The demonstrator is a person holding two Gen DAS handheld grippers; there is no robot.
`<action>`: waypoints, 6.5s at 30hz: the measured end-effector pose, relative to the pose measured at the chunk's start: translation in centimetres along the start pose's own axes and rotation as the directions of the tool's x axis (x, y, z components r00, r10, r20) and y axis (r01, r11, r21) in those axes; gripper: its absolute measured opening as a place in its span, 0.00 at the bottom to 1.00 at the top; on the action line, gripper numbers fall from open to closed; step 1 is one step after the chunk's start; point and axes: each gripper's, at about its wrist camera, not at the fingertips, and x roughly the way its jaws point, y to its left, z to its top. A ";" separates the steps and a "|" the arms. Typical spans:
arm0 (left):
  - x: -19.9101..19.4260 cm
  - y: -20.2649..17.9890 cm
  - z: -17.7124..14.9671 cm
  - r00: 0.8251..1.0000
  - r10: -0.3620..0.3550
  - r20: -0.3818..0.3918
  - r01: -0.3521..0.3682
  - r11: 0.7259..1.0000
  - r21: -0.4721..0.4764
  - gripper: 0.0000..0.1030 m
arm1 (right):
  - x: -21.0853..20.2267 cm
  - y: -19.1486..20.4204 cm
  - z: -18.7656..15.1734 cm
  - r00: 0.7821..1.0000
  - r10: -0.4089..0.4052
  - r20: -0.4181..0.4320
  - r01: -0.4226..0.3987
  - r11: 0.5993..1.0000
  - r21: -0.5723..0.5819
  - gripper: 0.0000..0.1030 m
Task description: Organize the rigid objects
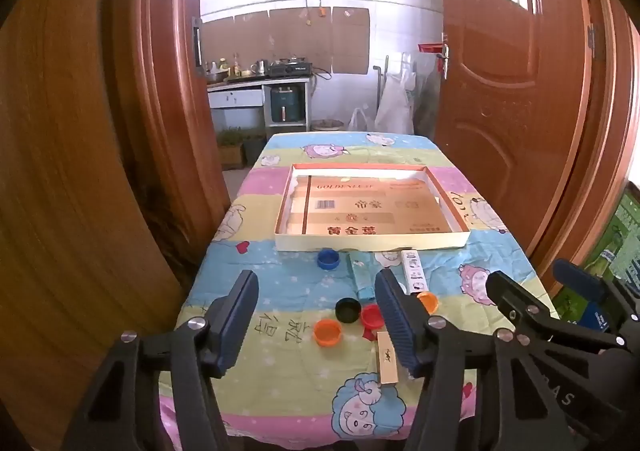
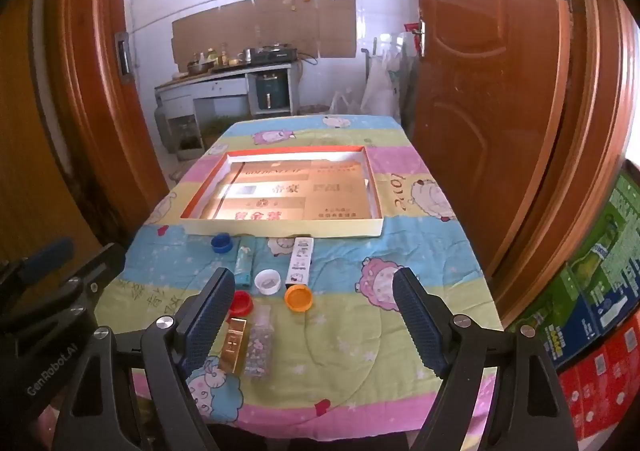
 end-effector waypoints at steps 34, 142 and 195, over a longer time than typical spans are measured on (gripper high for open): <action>0.4 0.5 -0.6 1.000 -0.027 -0.014 0.026 0.999 -0.029 0.56 | 0.4 -0.4 -0.5 0.999 -0.026 -0.031 0.026 1.000 0.010 0.80; 14.2 0.7 -6.8 0.966 -0.109 -0.235 0.132 0.988 0.085 0.35 | 11.4 -1.8 -3.7 0.971 0.109 -0.211 -0.113 0.994 -0.005 0.80; 15.3 1.1 7.7 0.976 -0.161 -0.146 0.166 0.986 0.019 0.29 | 12.3 -2.5 7.1 0.985 0.149 -0.090 -0.161 0.975 -0.150 0.30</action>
